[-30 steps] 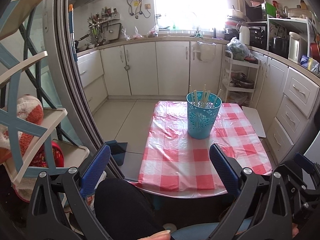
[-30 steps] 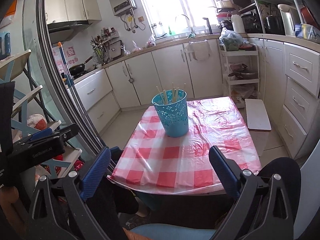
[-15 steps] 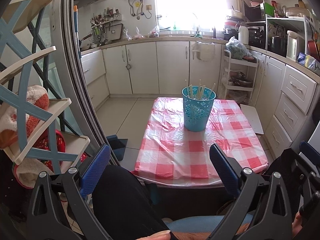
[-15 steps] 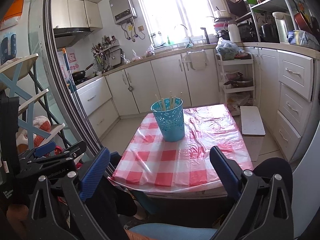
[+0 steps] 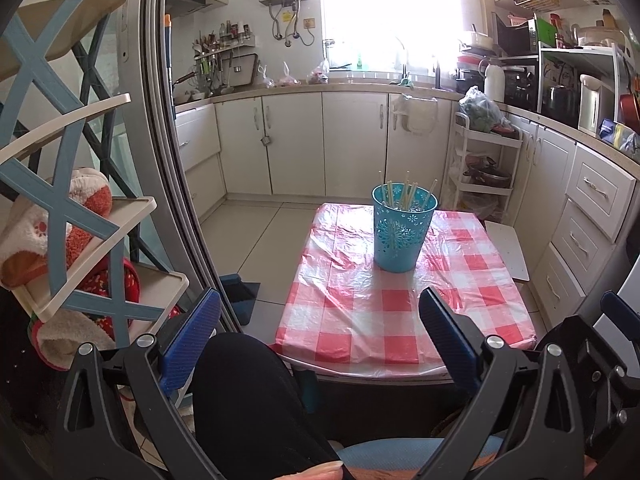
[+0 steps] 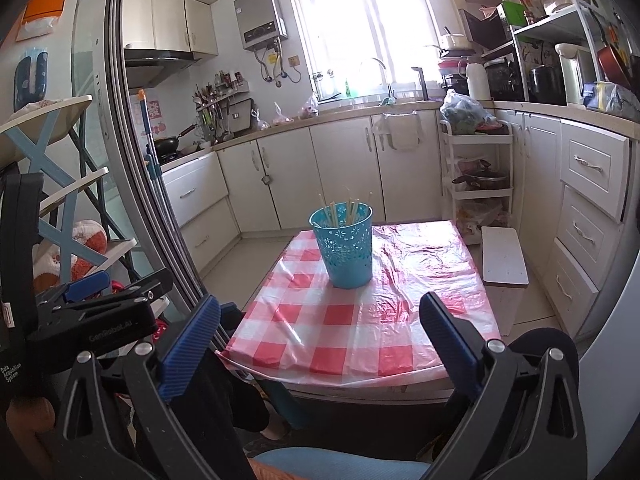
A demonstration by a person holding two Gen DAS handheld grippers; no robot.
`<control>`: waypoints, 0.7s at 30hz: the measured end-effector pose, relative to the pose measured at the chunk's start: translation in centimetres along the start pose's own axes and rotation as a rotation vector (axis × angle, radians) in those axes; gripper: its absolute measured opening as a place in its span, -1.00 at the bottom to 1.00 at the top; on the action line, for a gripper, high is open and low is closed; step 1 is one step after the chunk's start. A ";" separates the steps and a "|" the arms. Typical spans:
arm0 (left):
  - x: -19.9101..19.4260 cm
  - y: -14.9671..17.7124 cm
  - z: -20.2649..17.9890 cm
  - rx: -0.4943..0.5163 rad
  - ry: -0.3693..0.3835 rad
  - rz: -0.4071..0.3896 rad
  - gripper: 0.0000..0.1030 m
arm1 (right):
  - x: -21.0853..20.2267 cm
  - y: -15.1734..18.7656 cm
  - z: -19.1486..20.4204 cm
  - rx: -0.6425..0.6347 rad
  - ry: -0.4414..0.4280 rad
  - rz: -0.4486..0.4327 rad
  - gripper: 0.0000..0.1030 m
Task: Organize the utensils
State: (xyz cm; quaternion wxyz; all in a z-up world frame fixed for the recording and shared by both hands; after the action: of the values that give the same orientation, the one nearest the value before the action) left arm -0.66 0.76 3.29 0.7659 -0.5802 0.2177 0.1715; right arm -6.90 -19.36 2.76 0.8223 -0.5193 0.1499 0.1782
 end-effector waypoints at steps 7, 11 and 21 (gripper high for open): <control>0.0 0.1 -0.1 0.002 -0.004 0.001 0.85 | 0.3 0.0 0.0 0.010 0.006 0.014 0.85; 0.0 0.2 -0.1 -0.001 -0.004 0.002 0.85 | 0.4 0.0 0.0 0.011 0.007 0.022 0.85; 0.2 0.4 0.0 -0.003 -0.010 0.004 0.85 | 0.7 0.2 -0.2 0.013 0.013 0.039 0.85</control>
State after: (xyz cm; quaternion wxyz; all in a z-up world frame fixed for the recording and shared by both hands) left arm -0.67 0.88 2.89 0.7657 -0.5802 0.2145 0.1762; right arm -6.36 -19.35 2.19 0.8210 -0.5120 0.1664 0.1902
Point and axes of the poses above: each gripper's, at about its wrist camera, not at the fingertips, and x roughly the way its jaws point, z to its left, y to its underside, the point moved 2 cm from there along x, roughly the way its jaws point, and after that the axes turned 13 degrees about x, right-handed, at the moved point
